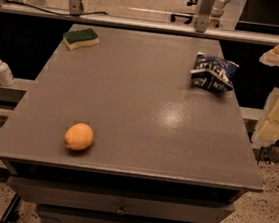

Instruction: Move blue chip bag near orange

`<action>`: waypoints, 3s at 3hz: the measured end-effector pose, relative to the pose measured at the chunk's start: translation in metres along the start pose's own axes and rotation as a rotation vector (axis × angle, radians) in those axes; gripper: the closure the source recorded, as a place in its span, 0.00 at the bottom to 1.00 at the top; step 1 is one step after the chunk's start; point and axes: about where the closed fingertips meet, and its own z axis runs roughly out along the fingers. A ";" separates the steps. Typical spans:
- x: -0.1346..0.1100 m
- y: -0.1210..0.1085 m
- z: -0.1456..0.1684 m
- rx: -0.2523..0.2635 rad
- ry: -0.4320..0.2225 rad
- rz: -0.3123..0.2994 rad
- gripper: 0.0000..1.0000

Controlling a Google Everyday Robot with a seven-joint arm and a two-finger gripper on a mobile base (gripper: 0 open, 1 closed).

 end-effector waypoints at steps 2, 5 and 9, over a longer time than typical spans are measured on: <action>-0.012 -0.008 0.011 0.026 -0.043 -0.013 0.00; -0.050 -0.096 0.099 0.118 -0.286 -0.034 0.00; -0.041 -0.203 0.196 0.099 -0.345 -0.004 0.41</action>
Offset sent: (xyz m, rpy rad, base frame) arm 0.0387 0.0317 -0.0222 0.0913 -0.0945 0.0517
